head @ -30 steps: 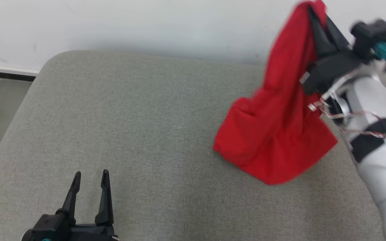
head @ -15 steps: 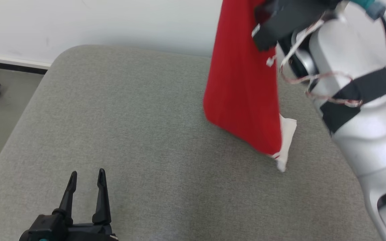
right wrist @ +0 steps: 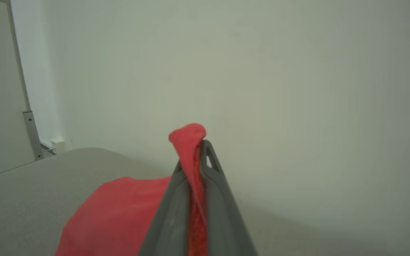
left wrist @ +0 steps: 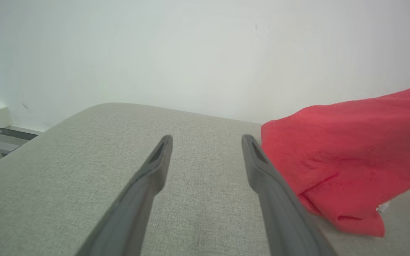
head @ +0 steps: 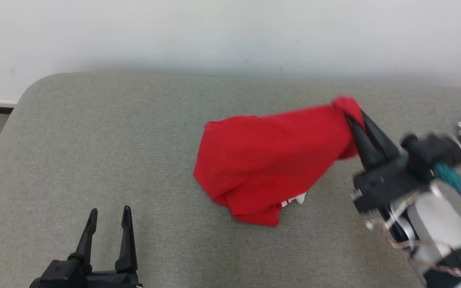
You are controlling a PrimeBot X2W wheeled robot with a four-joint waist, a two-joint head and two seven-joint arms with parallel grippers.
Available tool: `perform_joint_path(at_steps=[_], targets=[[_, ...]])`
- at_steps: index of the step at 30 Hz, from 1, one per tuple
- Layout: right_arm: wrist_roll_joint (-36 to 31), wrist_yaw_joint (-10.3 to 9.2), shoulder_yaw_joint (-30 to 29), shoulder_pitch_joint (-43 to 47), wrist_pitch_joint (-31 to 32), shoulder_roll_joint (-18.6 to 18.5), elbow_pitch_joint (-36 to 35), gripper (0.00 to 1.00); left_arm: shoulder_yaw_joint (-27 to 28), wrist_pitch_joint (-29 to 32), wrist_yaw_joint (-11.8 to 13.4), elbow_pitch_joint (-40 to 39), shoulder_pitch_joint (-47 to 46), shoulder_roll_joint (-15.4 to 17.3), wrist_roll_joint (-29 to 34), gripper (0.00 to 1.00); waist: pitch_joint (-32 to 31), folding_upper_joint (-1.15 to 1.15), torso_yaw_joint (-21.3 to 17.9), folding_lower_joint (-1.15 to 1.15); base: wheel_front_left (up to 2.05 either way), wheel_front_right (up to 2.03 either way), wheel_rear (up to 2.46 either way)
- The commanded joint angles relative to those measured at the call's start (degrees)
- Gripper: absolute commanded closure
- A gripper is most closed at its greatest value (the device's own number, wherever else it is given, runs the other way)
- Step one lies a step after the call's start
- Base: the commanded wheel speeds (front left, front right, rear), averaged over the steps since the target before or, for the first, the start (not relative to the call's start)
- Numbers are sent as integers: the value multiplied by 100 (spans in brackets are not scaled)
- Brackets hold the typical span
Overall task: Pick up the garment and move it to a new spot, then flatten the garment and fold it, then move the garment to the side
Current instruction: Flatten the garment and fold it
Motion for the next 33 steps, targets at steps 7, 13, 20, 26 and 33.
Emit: perform_joint_path(at_steps=[7, 13, 20, 26, 33], targets=[[-39, -16, -1144, 1855, -27, 221, -544, 100, -126, -17, -26, 24, -50, 4, -26, 0, -10, 0, -173, 0, 0, 0, 0], [-110, -16, -1950, 2896, -27, 691, -519, 100, -193, -17, -9, 60, 3, 5, -72, 0, -54, 0, -173, 0, 0, 0, 0], [-234, -17, -2270, 3135, -27, 1036, -363, 0, -141, -17, -9, 80, 141, 4, -42, 0, -190, 0, -256, 0, 0, 0, 0], [-301, -16, -2423, 3058, -27, 1128, -563, 0, 17, -17, -37, 59, 158, 2, 50, 0, -264, 0, -336, 0, 0, 0, 0], [-368, -16, -2536, 3245, -27, 1196, -934, 0, 141, -17, -80, -26, 278, 4, 160, 0, -322, 0, -412, 0, 0, 0, 0]])
